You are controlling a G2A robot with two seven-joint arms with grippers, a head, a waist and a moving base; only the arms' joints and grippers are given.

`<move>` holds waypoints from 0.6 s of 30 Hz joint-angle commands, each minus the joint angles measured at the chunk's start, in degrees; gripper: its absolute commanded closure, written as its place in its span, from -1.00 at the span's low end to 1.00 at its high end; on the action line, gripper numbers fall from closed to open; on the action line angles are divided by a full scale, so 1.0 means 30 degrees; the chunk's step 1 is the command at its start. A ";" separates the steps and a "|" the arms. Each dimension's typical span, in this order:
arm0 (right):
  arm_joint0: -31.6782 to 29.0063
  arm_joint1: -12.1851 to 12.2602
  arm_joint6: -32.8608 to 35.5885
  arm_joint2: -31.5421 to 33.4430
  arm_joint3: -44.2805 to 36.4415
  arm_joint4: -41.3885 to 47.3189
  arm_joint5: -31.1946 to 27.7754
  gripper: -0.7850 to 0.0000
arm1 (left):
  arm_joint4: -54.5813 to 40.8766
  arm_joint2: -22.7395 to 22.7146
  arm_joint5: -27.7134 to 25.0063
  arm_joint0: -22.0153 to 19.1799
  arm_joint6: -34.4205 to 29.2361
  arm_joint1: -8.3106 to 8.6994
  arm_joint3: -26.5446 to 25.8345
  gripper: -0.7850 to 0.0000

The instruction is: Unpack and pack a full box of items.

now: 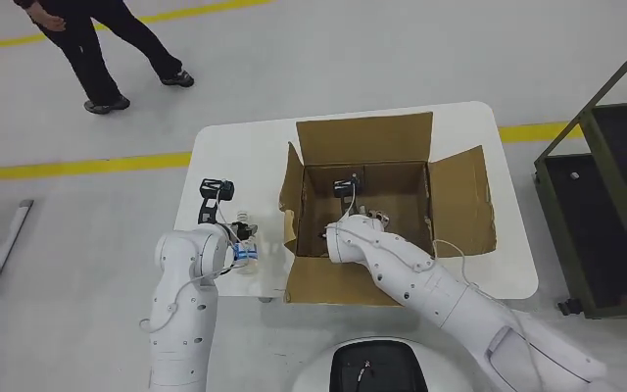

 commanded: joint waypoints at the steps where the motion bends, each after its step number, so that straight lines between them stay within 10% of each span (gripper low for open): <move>1: -0.0021 -0.0093 0.0089 0.0124 0.0215 -0.0038 -0.0088 0.06 | 0.0000 0.0000 0.0000 0.0000 0.0000 0.0000 0.0000 -1.00; 18: -0.0001 -0.0818 0.0885 0.0877 0.1238 -0.0579 -0.0885 0.00 | 0.0000 0.0000 0.0000 0.0000 0.0000 0.0000 0.0000 -1.00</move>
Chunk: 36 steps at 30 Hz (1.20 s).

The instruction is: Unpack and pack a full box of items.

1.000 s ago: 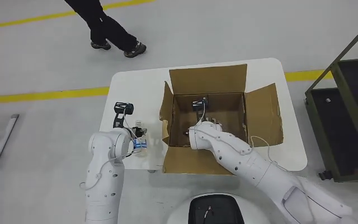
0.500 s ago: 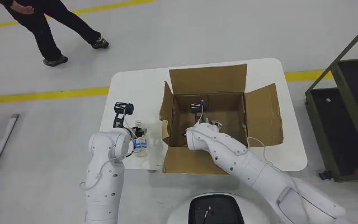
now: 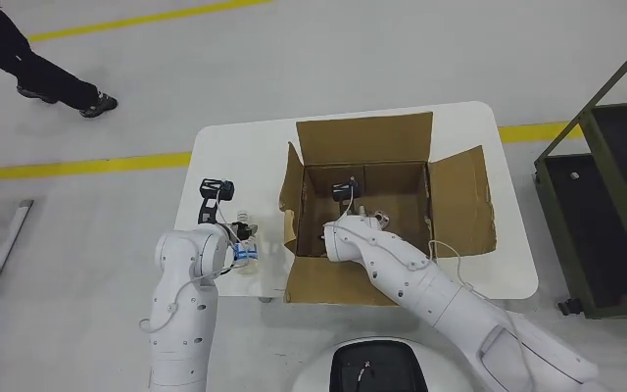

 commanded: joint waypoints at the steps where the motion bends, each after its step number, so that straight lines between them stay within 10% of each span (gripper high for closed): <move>1: -0.0010 -0.0067 0.0062 0.0103 0.0146 -0.0097 -0.0059 0.00 | 0.0000 0.0000 0.0000 0.0000 0.0000 0.0000 0.0000 -1.00; 13: 0.0024 -0.0486 0.0412 0.0620 0.0766 -0.0635 -0.0409 -0.14 | 0.0000 0.0000 0.0000 0.0000 0.0000 0.0000 0.0000 -1.00; 23: 0.0168 -0.0838 0.0719 0.0956 0.1207 -0.1038 -0.0717 0.13 | 0.0000 0.0000 0.0000 0.0000 0.0000 0.0000 0.0000 -1.00; 28: 0.0215 -0.0990 0.0773 0.1116 0.1449 -0.1215 -0.0826 0.44 | 0.0000 0.0000 0.0000 0.0000 0.0000 0.0000 0.0000 -1.00; 31: 0.0220 -0.1066 0.0741 0.1290 0.1610 -0.1294 -0.0739 0.98 | 0.0000 0.0000 0.0000 0.0000 0.0000 0.0000 0.0000 -1.00; 36: 0.0026 -0.1104 0.0087 0.1918 0.1257 -0.1083 -0.0674 1.00 | 0.0000 0.0000 0.0000 0.0000 0.0000 0.0000 0.0000 -1.00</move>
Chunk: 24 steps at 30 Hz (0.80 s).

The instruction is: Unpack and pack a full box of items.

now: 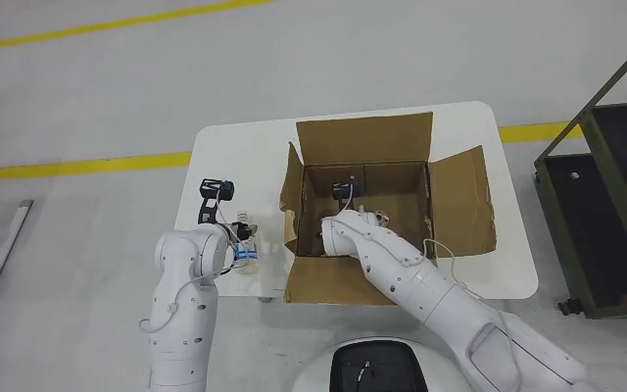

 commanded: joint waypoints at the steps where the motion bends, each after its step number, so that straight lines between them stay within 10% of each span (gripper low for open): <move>1: -0.0160 0.0022 -0.0372 0.0295 -0.0247 0.0049 -0.0048 1.00 | 0.0000 0.0000 0.0000 0.0000 0.0000 0.0000 0.0000 -1.00; 11: -0.2282 0.0727 -0.2369 0.3292 -0.5446 0.0382 -0.0218 1.00 | 0.0000 0.0000 0.0000 0.0000 0.0000 0.0000 0.0000 -1.00; 24: -0.9130 0.1919 -0.5686 1.0334 -1.6786 0.6301 -0.5071 1.00 | 0.0000 0.0000 0.0000 0.0000 0.0000 0.0000 0.0000 -1.00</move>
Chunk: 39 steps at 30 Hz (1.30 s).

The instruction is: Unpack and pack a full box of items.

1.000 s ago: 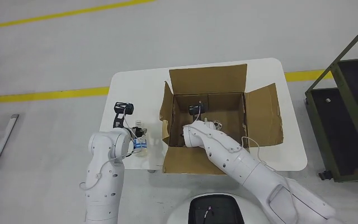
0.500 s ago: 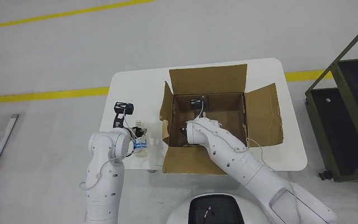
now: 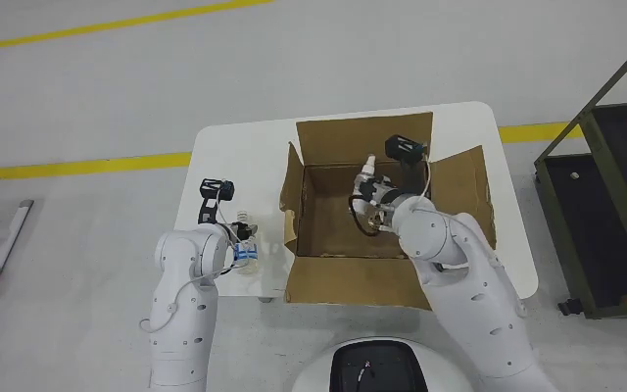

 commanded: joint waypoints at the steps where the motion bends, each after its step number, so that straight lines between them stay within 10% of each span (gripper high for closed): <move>1: -0.0538 0.0017 -0.0387 0.0744 -0.0332 0.1820 -0.0654 1.00 | 0.0000 0.0000 0.0000 0.0000 0.0000 0.0000 0.0000 -1.00; 15: -0.0740 0.0014 -0.0528 0.1079 -0.0359 0.2735 -0.0880 1.00 | 0.0000 0.0000 0.0000 0.0000 0.0000 0.0000 0.0000 -1.00; 39: -0.3671 0.0939 -0.0504 0.6709 -0.3403 1.2059 -0.8781 1.00 | 0.0000 0.0000 0.0000 0.0000 0.0000 0.0000 0.0000 -1.00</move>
